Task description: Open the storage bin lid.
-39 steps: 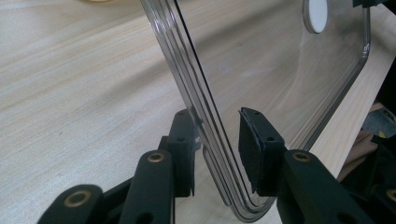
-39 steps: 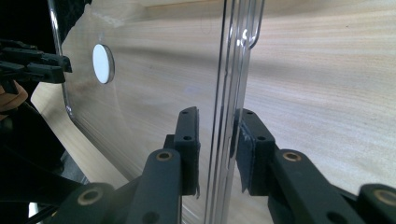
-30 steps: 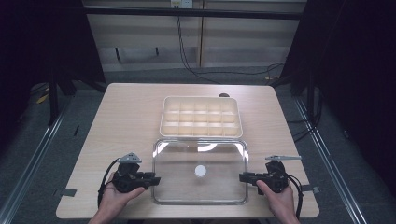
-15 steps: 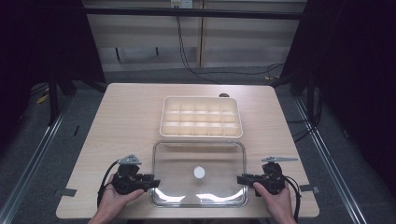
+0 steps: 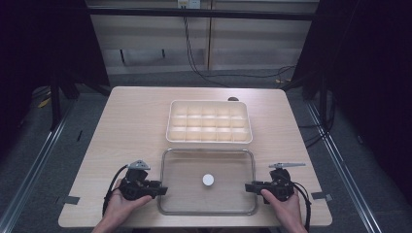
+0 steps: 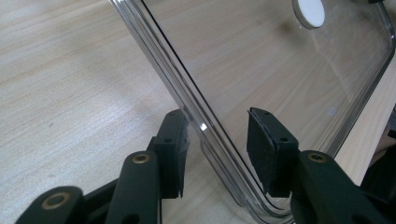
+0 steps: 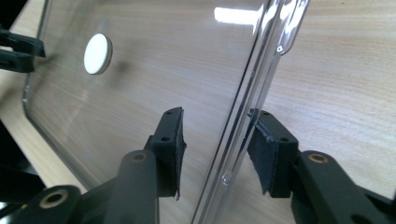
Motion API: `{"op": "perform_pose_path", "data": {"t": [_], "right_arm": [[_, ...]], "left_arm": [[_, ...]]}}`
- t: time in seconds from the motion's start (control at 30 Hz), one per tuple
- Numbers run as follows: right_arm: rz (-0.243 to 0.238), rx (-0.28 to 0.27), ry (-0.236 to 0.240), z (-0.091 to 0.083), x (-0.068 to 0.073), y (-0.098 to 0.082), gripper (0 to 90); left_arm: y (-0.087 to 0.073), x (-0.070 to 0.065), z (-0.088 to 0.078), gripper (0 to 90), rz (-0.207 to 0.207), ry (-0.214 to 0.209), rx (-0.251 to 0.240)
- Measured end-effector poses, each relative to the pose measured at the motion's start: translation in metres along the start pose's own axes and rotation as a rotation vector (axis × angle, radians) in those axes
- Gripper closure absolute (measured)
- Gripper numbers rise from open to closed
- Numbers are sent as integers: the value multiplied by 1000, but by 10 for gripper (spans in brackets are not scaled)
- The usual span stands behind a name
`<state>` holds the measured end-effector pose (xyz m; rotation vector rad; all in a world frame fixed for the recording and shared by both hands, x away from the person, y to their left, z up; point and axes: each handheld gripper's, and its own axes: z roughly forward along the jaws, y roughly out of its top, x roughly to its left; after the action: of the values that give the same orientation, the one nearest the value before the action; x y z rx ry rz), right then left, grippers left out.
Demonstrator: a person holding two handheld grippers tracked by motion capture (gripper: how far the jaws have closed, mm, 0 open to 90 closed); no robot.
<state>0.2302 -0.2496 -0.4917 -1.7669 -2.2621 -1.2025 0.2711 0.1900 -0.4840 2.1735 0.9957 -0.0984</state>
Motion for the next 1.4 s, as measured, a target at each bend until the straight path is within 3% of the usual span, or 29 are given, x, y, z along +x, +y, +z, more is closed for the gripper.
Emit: {"op": "perform_pose_path", "data": {"t": [0.3, 0.4, 0.6, 0.83, 0.93, 0.97, 1.03, 1.07, 1.13, 1.23, 1.4], "right_arm": [[-7, 14, -23, 2, 0, 1, 537], [-16, 28, -40, 3, 2, 4, 519], [-29, 38, -53, 3, 2, 6, 485], [-51, 21, -76, 3, 2, 6, 440], [-35, 9, -67, 1, 0, 6, 435], [-38, -11, -40, -1, -1, 6, 443], [-51, -22, -37, -2, -1, 7, 440], [-49, -26, -35, -3, -1, 7, 429], [-46, -25, -29, -3, -2, 7, 434], [-45, -29, -28, -4, -3, 8, 435], [-46, -37, -27, -7, -3, 9, 425]], "left_arm": [[2, 1, 3, 573, -1, -2, 30], [5, -1, 3, 574, 18, 6, 47], [7, 2, 7, 564, 8, -6, 72], [7, 1, 8, 549, 2, 10, 54], [7, 0, 8, 534, 4, 17, 53], [7, 1, 8, 518, -5, 5, 58], [8, -2, 7, 521, 33, 58, 55], [8, -4, 7, 601, 55, 76, 58], [9, -5, 7, 562, 54, 55, 51], [9, -5, 8, 523, 67, 60, 56], [12, 0, 1, 444, 27, 40, 9]]}}
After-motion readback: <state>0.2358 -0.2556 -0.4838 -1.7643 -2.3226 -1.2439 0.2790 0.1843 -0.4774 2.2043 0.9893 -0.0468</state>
